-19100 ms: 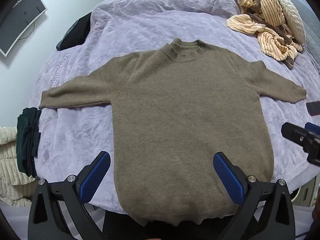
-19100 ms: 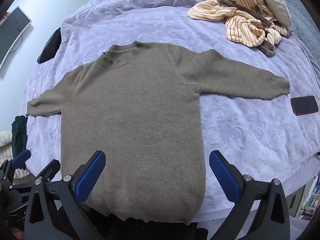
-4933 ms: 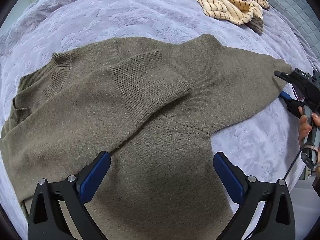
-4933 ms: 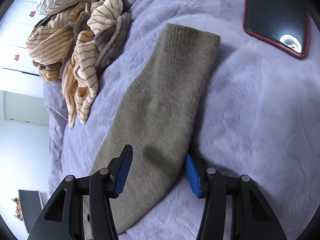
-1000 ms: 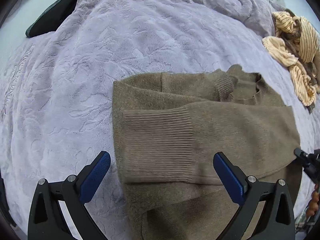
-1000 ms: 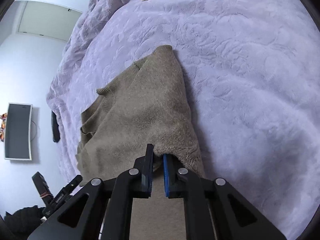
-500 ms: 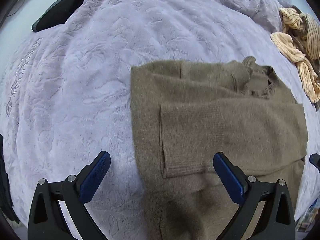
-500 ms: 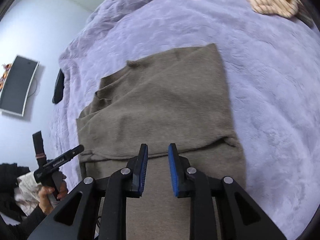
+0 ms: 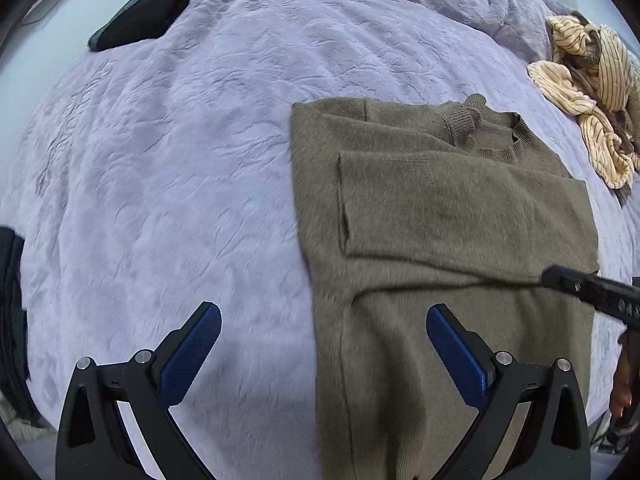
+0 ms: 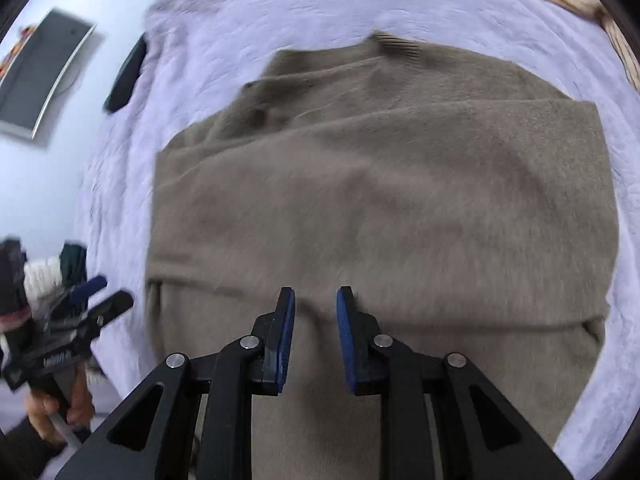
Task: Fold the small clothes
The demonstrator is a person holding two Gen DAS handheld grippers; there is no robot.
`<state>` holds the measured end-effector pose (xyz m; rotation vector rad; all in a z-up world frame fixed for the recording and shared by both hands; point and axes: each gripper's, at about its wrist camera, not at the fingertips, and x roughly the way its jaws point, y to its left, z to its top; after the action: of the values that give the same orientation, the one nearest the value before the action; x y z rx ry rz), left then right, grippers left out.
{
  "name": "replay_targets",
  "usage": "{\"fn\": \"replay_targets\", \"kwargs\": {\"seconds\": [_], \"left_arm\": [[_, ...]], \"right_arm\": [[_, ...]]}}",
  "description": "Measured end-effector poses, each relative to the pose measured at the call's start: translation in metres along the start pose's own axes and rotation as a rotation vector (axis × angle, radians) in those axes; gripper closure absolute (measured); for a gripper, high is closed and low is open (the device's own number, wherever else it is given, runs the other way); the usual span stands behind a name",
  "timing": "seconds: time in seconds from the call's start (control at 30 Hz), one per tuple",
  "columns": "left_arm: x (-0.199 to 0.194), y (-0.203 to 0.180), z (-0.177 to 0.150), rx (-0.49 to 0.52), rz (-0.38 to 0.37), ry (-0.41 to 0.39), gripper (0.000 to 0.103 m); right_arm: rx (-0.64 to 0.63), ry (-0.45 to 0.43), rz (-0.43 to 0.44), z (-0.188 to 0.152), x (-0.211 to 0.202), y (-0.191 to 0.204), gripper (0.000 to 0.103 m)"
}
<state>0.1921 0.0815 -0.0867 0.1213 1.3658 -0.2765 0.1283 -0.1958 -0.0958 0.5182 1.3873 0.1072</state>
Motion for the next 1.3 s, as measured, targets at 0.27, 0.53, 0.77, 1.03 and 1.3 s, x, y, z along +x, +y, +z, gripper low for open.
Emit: {"fn": "replay_targets", "kwargs": {"seconds": [0.27, 0.53, 0.77, 1.03, 1.3], "left_arm": [[-0.023, 0.012, -0.05, -0.133, -0.008, 0.038, 0.0], [-0.068, 0.044, -0.106, -0.019, 0.044, 0.091, 0.0], [-0.084, 0.07, -0.15, 0.139, 0.042, 0.128, 0.0], [-0.068, 0.047, -0.191, 0.164, -0.086, 0.148, 0.0], [-0.069, 0.084, -0.198, 0.065, -0.059, 0.115, 0.0]], "right_arm": [[-0.109, 0.235, 0.114, -0.088, 0.046, 0.051, 0.078], [-0.144, 0.244, 0.056, -0.108, 0.068, 0.043, 0.079], [-0.15, 0.195, 0.019, -0.11, 0.056, 0.056, 0.078], [-0.178, 0.141, 0.142, -0.155, 0.002, 0.104, 0.069], [-0.191, 0.222, 0.118, -0.231, 0.047, 0.159, 0.058]]}}
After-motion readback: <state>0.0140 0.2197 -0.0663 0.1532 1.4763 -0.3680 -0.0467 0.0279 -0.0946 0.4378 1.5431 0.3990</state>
